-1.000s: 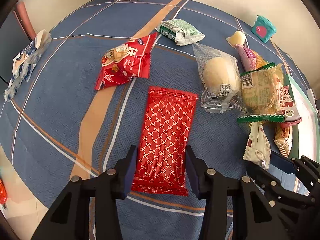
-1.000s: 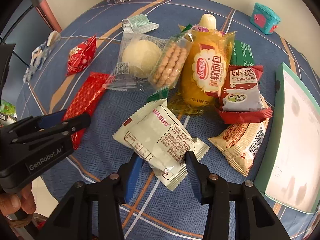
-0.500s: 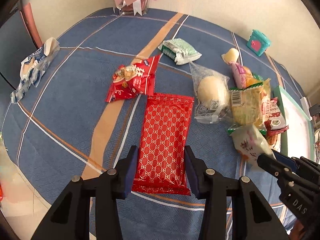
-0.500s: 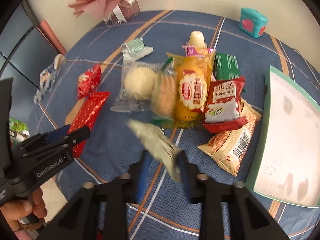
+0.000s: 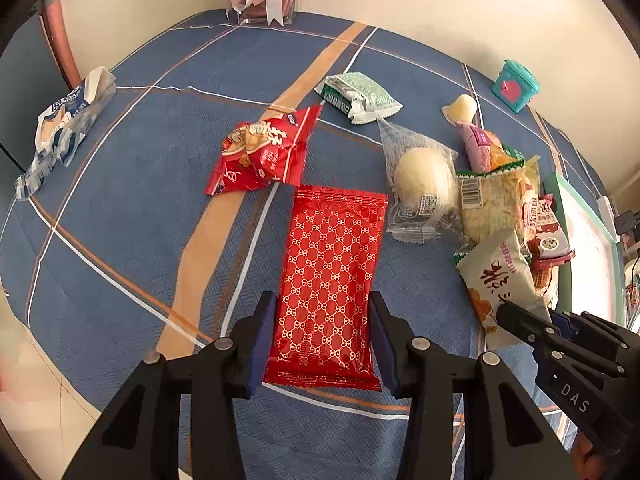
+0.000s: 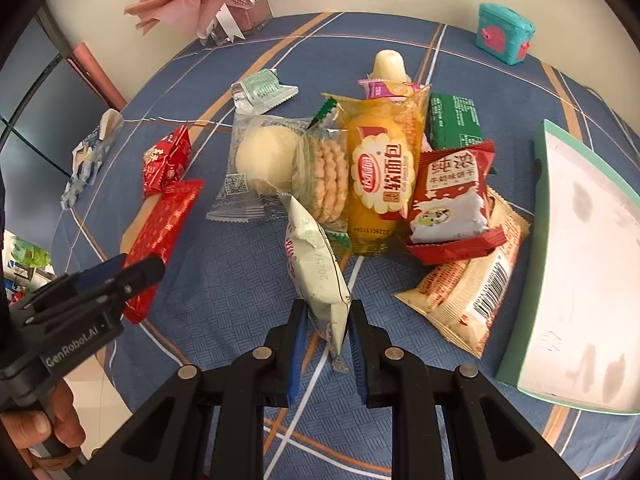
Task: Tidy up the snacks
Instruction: 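Lift the red wafer bar with the left gripper while the right lifts the cream packet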
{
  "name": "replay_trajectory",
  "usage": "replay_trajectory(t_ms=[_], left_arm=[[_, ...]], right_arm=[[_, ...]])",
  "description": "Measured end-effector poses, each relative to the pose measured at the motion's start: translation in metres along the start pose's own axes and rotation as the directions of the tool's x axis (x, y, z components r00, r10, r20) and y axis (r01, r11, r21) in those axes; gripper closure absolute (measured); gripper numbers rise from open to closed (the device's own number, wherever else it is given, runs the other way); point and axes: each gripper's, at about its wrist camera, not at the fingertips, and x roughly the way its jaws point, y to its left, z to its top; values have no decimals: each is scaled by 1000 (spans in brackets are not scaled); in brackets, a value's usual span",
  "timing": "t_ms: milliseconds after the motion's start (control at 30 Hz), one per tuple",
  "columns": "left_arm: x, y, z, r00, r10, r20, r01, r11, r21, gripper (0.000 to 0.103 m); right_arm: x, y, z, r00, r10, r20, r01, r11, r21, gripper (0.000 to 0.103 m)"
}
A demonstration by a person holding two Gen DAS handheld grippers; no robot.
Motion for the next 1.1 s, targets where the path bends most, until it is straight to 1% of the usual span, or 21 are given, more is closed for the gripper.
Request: replay_trajectory(t_ms=[67,167,400,700,900,1033,1100], left_arm=[[-1,0,0,1000,-1,1,1,1000,2,56],[-4,0,0,1000,-1,11,1,1000,1,56],[-17,2,0,999,0,39,0,1000,-3,56],[-46,-6,5,995,5,100,-7,1000,21,56],[-64,-28,13,991,4,137,-12,998,63,56],[-78,-55,22,986,-5,167,-14,994,113,56],[-82,-69,26,984,-14,177,-10,991,136,56]], right_arm=[[0,1,-1,1000,2,8,-2,1000,-2,81],[-4,3,0,999,30,25,-30,1000,-3,83],[-24,8,1,994,72,87,-71,997,-13,85],[-62,14,0,975,111,191,-108,994,-25,85],[-83,10,1,962,119,246,-119,993,-15,85],[-93,-12,3,956,112,271,-129,991,46,85],[-100,-28,3,952,86,295,-116,989,88,85]])
